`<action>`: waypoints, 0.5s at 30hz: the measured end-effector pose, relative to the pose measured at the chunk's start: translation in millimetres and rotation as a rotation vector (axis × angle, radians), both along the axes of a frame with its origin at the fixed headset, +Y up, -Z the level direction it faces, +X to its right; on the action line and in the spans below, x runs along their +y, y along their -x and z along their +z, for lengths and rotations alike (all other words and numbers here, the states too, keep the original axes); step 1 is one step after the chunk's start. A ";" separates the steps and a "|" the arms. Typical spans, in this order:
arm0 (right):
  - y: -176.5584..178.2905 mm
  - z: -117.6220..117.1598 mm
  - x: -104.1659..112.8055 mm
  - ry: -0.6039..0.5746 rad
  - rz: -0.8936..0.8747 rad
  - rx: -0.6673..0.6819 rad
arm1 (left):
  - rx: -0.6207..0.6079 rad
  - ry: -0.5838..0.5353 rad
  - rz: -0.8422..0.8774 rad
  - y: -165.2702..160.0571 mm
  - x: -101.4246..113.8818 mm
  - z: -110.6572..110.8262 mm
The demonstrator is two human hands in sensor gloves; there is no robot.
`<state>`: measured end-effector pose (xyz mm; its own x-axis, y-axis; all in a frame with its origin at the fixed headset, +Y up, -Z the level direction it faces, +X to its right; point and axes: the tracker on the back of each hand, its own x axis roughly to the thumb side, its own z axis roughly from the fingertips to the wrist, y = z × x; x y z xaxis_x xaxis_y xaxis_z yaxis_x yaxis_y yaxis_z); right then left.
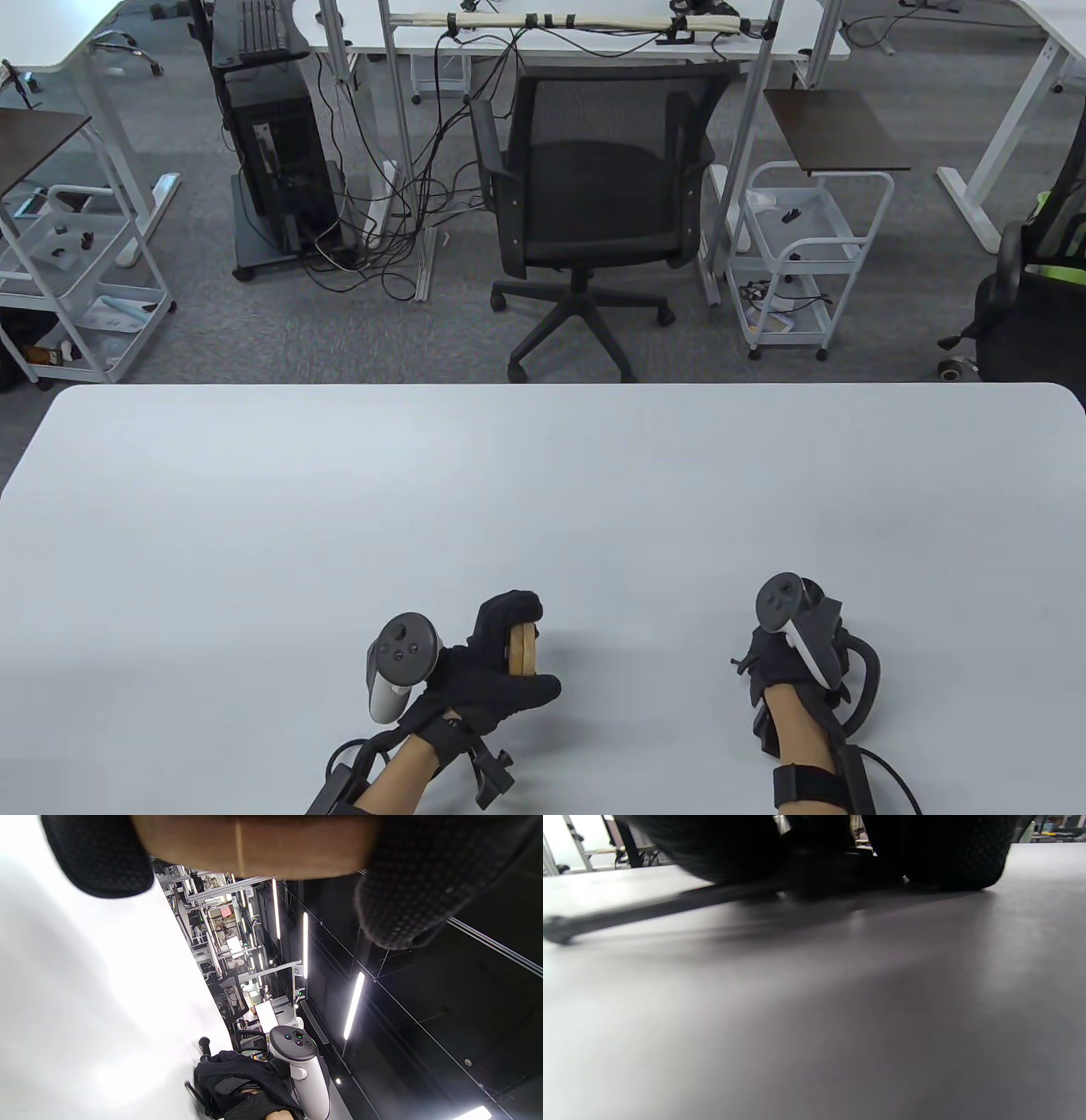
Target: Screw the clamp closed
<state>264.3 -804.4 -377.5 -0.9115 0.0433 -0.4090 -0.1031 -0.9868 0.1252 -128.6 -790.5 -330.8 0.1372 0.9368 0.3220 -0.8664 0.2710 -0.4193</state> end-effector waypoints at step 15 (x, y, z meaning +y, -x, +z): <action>-49.0 19.8 8.3 -0.174 -0.344 -0.159 | 0.000 -0.002 -0.007 -0.2 -0.2 -0.5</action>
<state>313.3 -796.1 -357.6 -0.7577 0.4151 -0.5036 -0.4351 -0.8964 -0.0842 -128.5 -790.6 -331.2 0.1437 0.9352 0.3236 -0.8644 0.2778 -0.4192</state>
